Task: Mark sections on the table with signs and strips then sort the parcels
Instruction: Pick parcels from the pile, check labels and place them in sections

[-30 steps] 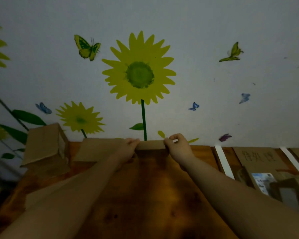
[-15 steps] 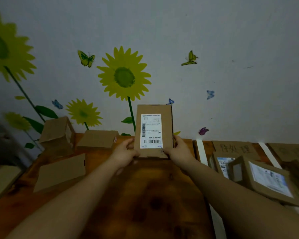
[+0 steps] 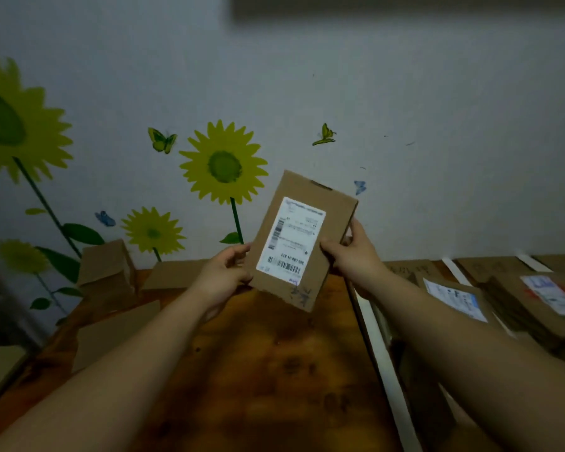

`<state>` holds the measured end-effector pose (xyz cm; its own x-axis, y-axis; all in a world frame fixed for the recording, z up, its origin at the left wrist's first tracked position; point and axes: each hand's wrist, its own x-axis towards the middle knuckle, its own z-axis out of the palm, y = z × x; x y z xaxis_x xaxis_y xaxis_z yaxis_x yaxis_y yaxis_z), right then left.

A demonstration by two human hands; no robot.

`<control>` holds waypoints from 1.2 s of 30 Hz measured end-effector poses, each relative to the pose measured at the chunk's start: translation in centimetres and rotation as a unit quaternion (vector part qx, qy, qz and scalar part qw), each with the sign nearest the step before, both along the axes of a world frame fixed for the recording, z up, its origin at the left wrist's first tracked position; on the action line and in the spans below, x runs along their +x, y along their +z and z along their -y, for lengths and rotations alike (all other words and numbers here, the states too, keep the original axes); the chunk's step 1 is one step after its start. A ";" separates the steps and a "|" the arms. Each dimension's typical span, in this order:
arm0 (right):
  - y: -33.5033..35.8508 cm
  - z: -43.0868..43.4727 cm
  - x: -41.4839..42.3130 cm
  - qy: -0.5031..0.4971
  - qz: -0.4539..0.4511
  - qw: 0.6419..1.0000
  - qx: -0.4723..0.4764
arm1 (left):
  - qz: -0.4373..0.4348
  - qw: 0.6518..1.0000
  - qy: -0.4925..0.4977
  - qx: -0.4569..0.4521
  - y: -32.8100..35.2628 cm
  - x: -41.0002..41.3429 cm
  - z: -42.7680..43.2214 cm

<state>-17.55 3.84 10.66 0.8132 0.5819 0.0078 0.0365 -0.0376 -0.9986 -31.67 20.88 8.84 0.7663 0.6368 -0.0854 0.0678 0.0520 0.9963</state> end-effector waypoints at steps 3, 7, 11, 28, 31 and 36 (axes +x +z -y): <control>-0.5 1.2 -1.2 -0.052 -0.043 0.997 0.031 | 0.022 0.997 0.036 -0.064 -0.1 -0.4 0.9; -2.0 4.1 -2.9 -0.101 -0.066 0.992 0.036 | -0.026 0.994 -0.039 -0.097 -1.6 -0.2 3.7; -2.3 8.9 -2.7 -0.194 -0.057 0.979 0.032 | -0.013 0.995 -0.049 -0.084 -1.8 0.6 6.1; -2.0 41.7 -0.5 -0.351 0.099 0.923 -0.125 | 0.027 0.981 -0.188 0.047 -0.2 12.2 37.0; -2.6 50.2 0.8 -0.370 0.088 0.913 -0.149 | 0.005 0.973 -0.225 0.055 -0.3 14.1 45.3; -3.6 61.4 2.1 -0.395 0.051 0.906 -0.145 | -0.022 0.946 -0.304 0.112 -0.4 17.0 56.3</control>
<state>-15.48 -57.56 7.05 0.9805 -0.1907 0.0467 -0.0241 -0.3530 -0.9353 -14.64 -35.42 8.41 0.9955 0.0860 -0.0411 0.0594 -0.2228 0.9731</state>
